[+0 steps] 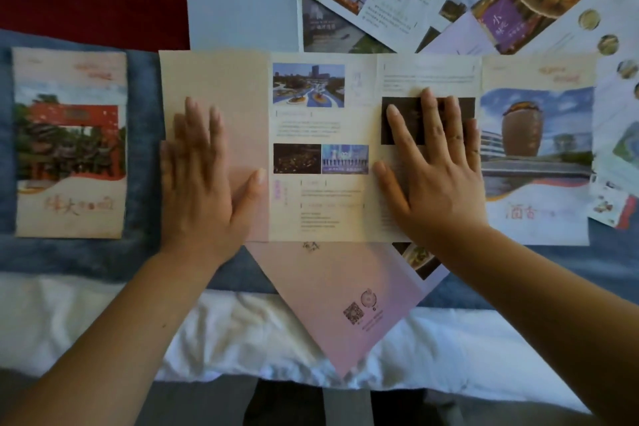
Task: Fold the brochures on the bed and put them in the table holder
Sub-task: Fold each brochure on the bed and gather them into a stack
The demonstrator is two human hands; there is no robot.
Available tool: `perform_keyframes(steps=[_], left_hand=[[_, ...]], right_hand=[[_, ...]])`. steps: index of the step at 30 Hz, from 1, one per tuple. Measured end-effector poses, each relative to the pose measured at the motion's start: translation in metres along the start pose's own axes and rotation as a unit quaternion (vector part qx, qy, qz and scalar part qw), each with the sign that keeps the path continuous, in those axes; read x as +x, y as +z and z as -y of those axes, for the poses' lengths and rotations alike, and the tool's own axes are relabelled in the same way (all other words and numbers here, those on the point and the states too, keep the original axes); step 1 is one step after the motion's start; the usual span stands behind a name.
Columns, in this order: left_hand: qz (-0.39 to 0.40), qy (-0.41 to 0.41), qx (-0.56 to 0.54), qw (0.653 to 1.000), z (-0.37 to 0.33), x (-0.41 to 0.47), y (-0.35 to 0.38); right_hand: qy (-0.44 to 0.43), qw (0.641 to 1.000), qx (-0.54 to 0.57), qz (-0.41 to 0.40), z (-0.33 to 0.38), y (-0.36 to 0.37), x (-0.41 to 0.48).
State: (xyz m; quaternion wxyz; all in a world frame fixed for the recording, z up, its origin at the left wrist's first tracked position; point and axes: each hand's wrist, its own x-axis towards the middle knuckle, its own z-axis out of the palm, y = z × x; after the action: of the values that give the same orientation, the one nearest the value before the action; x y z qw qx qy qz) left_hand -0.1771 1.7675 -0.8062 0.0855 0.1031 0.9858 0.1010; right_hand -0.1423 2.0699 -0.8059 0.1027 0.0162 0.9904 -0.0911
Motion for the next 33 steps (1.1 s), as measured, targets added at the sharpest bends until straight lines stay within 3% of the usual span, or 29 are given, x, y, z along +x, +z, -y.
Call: perform_keyframes(steps=[17,30,33], left_hand=[[0.004,-0.049,-0.153,0.987,-0.053,0.003,-0.016],[0.03,0.008,-0.403,0.915,-0.076,0.004,-0.024],[0.014,0.027,-0.376,0.926,-0.082,0.004,-0.023]], right_hand=[[0.015,0.999,-0.005,-0.043,0.012,0.012,0.003],[0.03,0.999,-0.007,-0.029,0.025,0.006,0.004],[0.032,0.999,-0.001,-0.028,0.031,0.005,0.004]])
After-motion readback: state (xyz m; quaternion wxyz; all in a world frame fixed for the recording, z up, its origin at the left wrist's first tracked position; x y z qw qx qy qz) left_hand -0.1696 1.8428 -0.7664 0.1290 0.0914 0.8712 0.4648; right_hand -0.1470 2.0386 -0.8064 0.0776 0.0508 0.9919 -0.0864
